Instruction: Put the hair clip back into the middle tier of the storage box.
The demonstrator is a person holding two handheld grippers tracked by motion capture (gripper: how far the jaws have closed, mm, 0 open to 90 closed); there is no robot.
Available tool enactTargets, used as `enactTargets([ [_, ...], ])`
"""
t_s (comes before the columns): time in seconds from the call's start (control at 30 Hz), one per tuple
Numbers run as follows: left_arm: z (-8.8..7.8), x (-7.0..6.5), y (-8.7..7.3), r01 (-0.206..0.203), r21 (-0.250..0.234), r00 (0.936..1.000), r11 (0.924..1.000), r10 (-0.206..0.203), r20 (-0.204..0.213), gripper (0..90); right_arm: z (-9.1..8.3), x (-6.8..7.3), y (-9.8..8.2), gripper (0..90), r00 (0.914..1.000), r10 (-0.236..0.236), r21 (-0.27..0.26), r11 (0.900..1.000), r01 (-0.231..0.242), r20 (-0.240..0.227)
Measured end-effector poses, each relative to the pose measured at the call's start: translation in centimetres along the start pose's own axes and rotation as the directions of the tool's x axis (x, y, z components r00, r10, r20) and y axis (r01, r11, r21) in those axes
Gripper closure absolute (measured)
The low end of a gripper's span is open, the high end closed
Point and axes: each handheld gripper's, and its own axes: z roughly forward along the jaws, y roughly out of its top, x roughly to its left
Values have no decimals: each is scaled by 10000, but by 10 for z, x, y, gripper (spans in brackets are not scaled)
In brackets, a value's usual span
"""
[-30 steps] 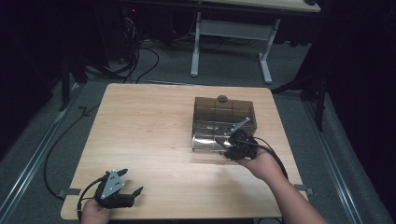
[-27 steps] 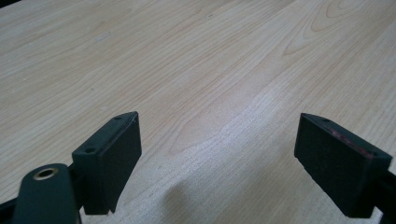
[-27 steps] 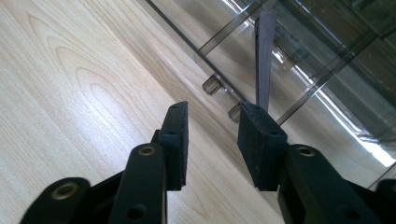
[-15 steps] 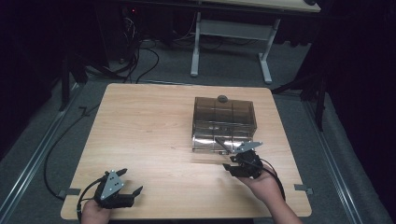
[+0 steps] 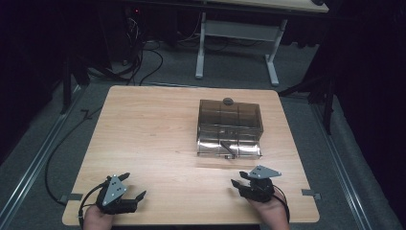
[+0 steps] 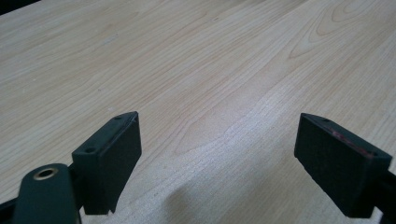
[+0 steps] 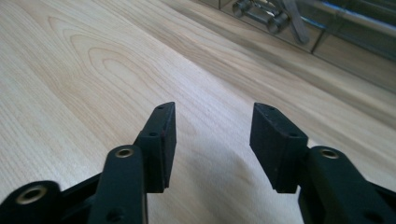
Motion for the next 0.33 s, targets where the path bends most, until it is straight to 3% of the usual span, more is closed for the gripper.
enactTargets([
  [0.03,0,0,0,-5,-12,10000,10000,5,-12,151,-5,0,-11,510,9997,223,-439,9988,-219,103],
  [0.17,0,0,0,-9,62,10000,10000,9,11,151,-10,-3,-20,506,9986,517,-659,9964,-526,-141],
  [0.33,0,-1,0,-24,44,10000,10000,24,-65,151,-6,-2,-18,506,9988,461,-599,9971,-472,-193],
])
